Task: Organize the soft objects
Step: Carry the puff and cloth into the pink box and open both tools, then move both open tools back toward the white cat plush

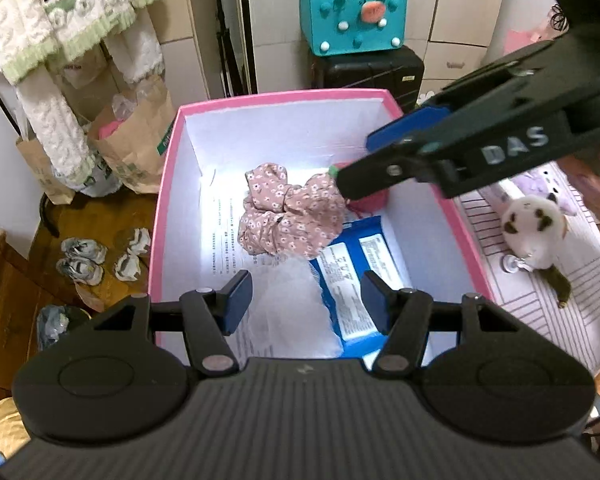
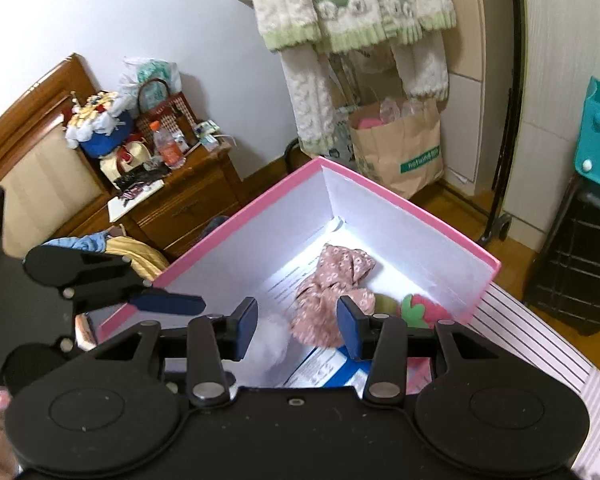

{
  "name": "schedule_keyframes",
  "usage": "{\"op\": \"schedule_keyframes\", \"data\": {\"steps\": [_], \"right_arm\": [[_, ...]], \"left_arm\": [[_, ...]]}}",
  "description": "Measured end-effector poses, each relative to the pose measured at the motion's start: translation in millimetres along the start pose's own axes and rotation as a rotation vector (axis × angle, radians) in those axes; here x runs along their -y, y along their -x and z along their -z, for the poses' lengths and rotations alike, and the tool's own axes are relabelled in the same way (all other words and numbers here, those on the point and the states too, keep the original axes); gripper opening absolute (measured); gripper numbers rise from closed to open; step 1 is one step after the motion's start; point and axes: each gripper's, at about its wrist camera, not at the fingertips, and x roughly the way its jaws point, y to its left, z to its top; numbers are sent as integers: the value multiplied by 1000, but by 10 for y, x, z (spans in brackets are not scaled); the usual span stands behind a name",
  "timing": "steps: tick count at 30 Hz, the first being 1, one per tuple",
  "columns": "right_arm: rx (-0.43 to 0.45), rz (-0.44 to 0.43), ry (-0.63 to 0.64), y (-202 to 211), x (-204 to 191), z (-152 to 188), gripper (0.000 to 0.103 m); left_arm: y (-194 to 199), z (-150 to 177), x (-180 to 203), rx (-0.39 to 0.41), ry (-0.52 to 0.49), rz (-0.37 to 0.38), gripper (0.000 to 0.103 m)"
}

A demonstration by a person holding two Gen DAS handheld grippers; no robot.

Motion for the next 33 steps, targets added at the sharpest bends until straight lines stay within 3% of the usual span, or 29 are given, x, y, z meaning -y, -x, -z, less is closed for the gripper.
{"op": "schedule_keyframes", "data": {"steps": [19,33], "right_arm": [[112,18,94,1177,-487,595,49],[136,47,117,1621,-524,1076,50]], "left_arm": [[959,255,603,85,-99,-1,64],[1241,406,1084,102,-180,24,71]]}}
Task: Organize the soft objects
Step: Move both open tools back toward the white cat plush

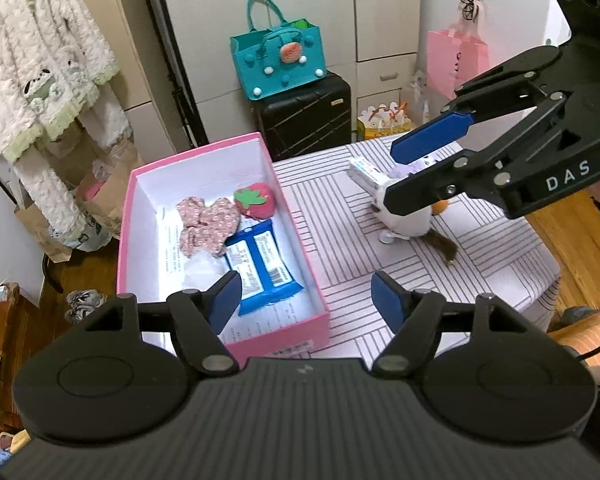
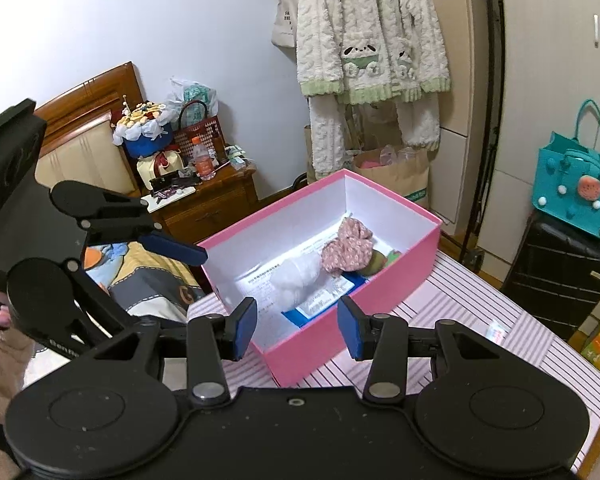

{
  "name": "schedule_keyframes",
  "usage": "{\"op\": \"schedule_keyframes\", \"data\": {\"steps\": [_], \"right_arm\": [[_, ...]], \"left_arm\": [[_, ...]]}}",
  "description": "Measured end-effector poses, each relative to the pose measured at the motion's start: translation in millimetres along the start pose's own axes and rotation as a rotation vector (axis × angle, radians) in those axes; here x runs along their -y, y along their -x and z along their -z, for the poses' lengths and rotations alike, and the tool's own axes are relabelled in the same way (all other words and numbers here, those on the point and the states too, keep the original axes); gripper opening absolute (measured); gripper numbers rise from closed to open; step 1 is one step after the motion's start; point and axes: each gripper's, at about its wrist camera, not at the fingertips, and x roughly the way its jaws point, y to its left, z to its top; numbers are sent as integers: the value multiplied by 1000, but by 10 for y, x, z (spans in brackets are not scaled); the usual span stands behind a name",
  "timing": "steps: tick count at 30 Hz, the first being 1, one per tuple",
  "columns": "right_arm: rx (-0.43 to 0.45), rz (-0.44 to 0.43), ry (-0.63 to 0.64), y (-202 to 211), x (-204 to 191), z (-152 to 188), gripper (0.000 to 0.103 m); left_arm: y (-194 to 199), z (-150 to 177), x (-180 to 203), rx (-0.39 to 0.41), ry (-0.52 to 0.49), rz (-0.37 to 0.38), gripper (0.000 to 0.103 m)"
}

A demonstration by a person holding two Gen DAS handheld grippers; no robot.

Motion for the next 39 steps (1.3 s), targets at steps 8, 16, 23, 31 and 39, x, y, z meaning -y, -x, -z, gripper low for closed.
{"op": "schedule_keyframes", "data": {"steps": [8,16,23,31,39], "right_arm": [[13,16,-4,249,40,329,52],[9,12,-40,366,168,768,55],[-29,43,-90,371,364,1173,56],[-29,52,-142,265,659,1535,58],[19,94,-140,-18,836,1726,61]], "left_arm": [[-12,-4,288,-16,-38,33,74],[-177,44,570,-55,-74,82,75],[-465,109,694,-79,-42,126,75],[-713,52,853,-60,-45,158,75],[-1012,-14,965,8,-25,192,75]]}}
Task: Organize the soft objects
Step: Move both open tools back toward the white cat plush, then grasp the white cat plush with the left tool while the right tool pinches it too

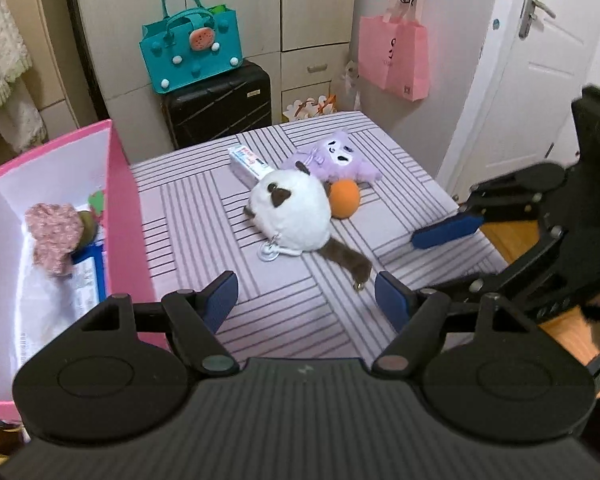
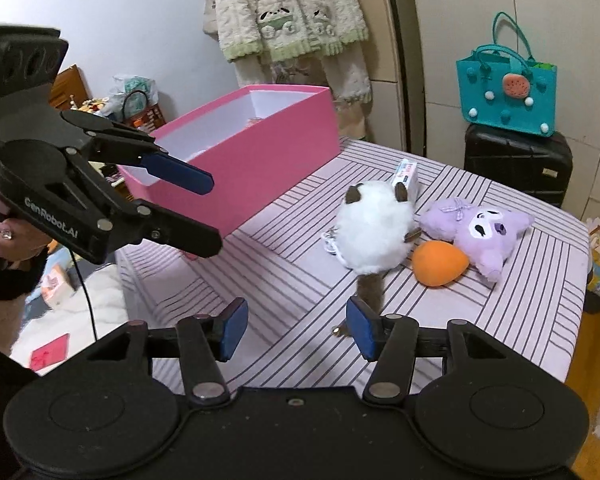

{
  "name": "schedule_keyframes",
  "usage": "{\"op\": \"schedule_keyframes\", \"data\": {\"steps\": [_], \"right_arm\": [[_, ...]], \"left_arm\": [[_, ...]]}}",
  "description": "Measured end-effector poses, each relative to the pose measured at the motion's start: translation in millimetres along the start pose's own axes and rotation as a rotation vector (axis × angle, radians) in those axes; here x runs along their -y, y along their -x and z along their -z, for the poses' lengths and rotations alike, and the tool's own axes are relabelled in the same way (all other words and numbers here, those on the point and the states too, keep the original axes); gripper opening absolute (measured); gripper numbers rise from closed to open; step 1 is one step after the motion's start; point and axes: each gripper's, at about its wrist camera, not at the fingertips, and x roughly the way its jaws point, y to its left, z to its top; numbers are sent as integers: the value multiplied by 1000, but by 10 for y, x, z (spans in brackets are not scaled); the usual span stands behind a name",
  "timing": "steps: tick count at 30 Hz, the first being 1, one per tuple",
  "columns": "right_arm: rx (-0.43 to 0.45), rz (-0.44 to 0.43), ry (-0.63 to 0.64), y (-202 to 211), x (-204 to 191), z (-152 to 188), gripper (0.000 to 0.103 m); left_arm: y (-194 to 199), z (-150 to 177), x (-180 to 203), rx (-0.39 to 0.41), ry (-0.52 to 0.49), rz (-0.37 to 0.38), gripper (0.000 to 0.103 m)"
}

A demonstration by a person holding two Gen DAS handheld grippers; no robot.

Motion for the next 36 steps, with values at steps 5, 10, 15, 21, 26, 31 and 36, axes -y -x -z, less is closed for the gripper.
{"op": "schedule_keyframes", "data": {"steps": [5,10,15,21,26,31,36], "right_arm": [[30,48,36,-223,34,23,65],[76,138,53,-410,116,2,70],[110,186,70,-547,192,-51,71],[138,251,185,-709,140,-120,72],[137,297,283,-833,121,-168,76],[133,284,295,-914,152,-199,83],[131,273,335,-985,122,-185,83]], "left_arm": [[-233,-26,-60,26,61,34,75],[-488,-53,-148,42,119,43,75],[-730,-80,-222,56,163,51,76],[-972,-141,-293,65,217,61,77],[-1132,-172,-404,74,287,69,77],[-1288,-156,-469,69,332,75,77],[-1363,-101,-497,78,364,120,74]]}}
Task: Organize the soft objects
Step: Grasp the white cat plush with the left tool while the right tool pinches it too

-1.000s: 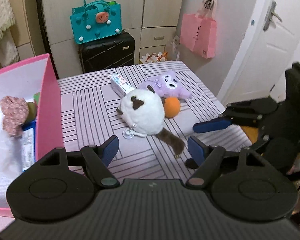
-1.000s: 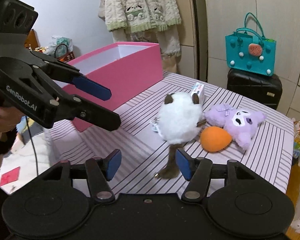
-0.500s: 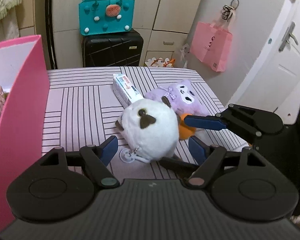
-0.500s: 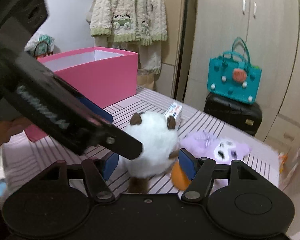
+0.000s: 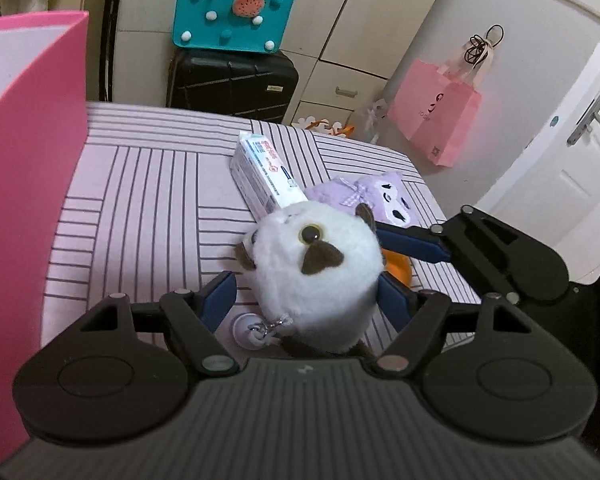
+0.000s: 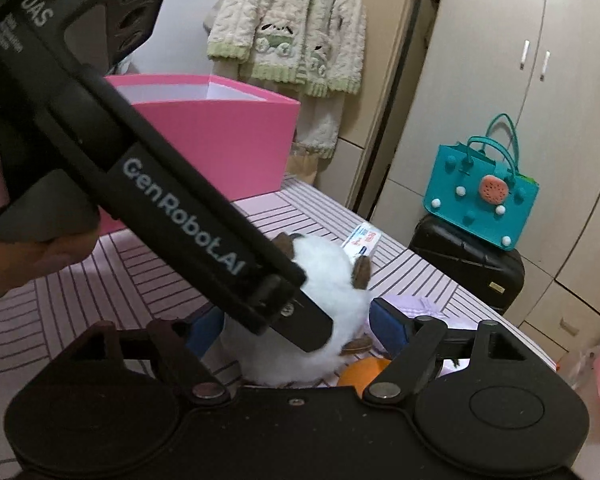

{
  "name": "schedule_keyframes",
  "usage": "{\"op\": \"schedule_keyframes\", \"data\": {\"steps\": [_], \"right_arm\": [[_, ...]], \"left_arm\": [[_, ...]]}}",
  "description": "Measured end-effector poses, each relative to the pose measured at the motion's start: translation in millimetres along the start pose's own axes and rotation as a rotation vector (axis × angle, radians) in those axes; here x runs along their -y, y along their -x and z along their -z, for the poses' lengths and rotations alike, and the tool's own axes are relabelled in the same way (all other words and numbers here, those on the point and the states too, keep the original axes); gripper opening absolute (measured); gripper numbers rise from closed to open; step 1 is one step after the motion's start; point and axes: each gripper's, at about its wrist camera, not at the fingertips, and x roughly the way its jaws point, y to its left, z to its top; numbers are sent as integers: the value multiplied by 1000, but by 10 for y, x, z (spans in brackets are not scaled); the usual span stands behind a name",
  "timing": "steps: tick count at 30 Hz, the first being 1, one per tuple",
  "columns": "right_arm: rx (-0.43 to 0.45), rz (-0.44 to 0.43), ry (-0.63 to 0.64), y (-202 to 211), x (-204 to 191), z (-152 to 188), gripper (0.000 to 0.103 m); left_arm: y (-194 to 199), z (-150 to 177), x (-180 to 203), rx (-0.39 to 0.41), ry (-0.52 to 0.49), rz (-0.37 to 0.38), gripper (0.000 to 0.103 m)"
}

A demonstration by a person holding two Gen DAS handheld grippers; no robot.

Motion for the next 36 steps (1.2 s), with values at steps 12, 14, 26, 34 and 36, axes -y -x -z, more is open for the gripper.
{"op": "schedule_keyframes", "data": {"steps": [12,14,26,34,36], "right_arm": [[2,5,-58,22,2,-11,71],[5,5,-76,58,1,-32,70],[17,-27,-108,274,-199,-70,71],[-1,-51,-150,461,-345,-69,71],[-12,-57,-162,518,-382,-74,71]], "left_arm": [[-8,107,51,29,9,1,59],[26,114,94,38,-8,-21,58],[368,195,167,18,10,-34,58],[566,337,254,-21,6,-57,58],[615,364,296,-35,-17,-60,58]]}}
